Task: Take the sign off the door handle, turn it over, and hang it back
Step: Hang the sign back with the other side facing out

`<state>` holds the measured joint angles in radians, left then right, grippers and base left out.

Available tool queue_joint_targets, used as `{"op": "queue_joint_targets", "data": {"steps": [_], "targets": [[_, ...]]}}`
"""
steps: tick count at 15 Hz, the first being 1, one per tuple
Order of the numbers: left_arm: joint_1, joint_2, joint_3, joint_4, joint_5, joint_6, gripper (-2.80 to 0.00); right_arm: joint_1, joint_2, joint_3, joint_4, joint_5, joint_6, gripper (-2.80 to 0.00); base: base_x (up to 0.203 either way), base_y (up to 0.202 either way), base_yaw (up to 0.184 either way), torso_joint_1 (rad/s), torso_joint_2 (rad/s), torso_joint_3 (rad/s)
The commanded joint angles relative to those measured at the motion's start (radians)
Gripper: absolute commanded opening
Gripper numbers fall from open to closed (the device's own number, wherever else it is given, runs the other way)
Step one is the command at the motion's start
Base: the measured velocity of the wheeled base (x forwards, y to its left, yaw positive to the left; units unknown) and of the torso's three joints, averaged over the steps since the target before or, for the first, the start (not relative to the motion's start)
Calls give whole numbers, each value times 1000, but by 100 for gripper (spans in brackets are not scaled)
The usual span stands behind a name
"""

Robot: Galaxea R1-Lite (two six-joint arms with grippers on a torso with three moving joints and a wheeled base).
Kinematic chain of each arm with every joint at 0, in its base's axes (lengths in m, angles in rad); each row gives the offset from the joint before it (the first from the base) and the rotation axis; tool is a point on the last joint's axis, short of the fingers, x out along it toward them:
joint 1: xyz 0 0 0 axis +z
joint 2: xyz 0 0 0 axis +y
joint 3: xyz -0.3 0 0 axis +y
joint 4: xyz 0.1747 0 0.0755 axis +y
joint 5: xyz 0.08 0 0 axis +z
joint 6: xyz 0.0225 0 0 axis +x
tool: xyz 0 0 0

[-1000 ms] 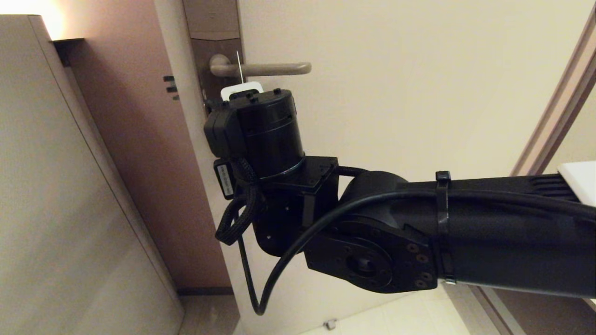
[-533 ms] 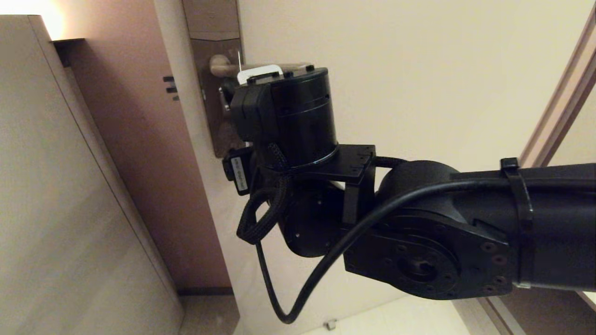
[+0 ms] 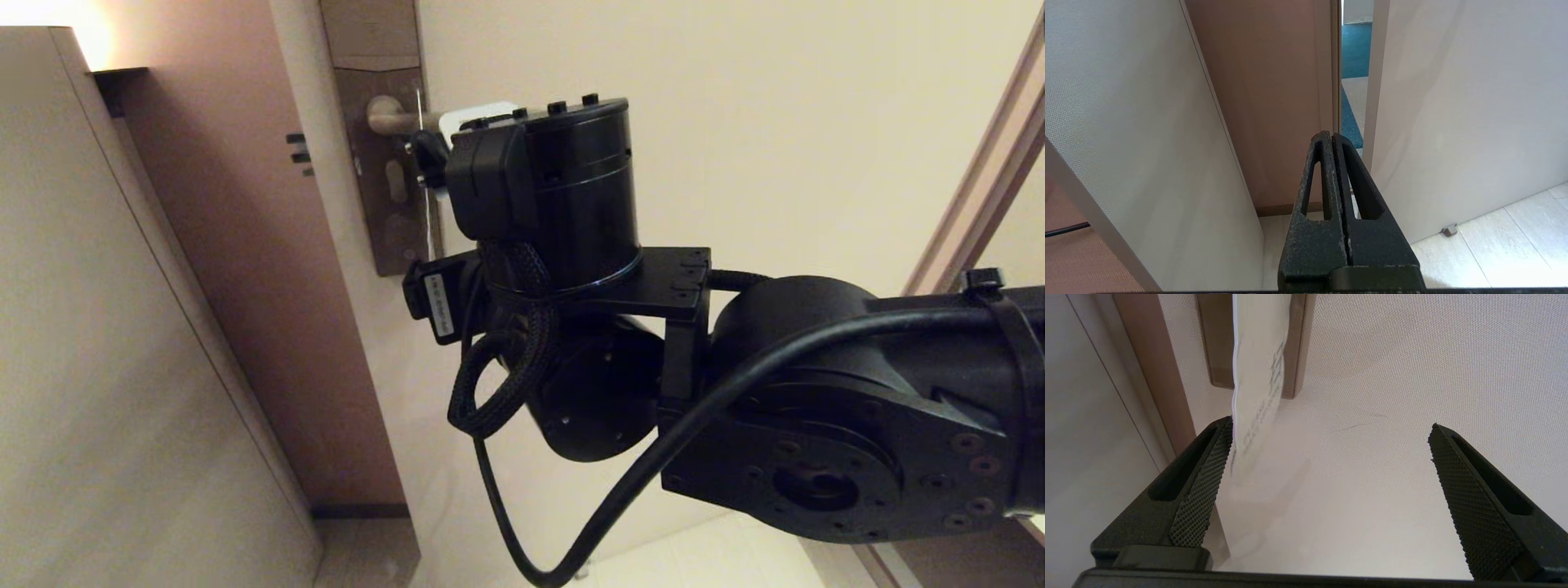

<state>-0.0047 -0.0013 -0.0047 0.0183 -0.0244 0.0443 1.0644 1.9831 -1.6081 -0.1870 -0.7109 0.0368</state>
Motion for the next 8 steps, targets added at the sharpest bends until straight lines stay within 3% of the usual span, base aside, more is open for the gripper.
{"op": "queue_joint_targets", "data": {"steps": [1,5,6,7,8], "targets": [[0,1,0,0,0,0,-280,7,-14,14,-2,-4,0,0,0,0,0,0,0,0],[0,1,0,2,0,0,-280,20,-47,68,-3,-4,3,0,0,0,0,0,0,0],[0,1,0,0,0,0,-280,20,-50,78,-4,-4,3,-117,0,0,0,0,0,0],[0,1,0,1,0,0,-280,20,-52,85,-5,-5,3,-280,0,0,0,0,0,0],[0,1,0,1,0,0,-280,20,-52,83,-5,-5,3,-280,0,0,0,0,0,0]]}}
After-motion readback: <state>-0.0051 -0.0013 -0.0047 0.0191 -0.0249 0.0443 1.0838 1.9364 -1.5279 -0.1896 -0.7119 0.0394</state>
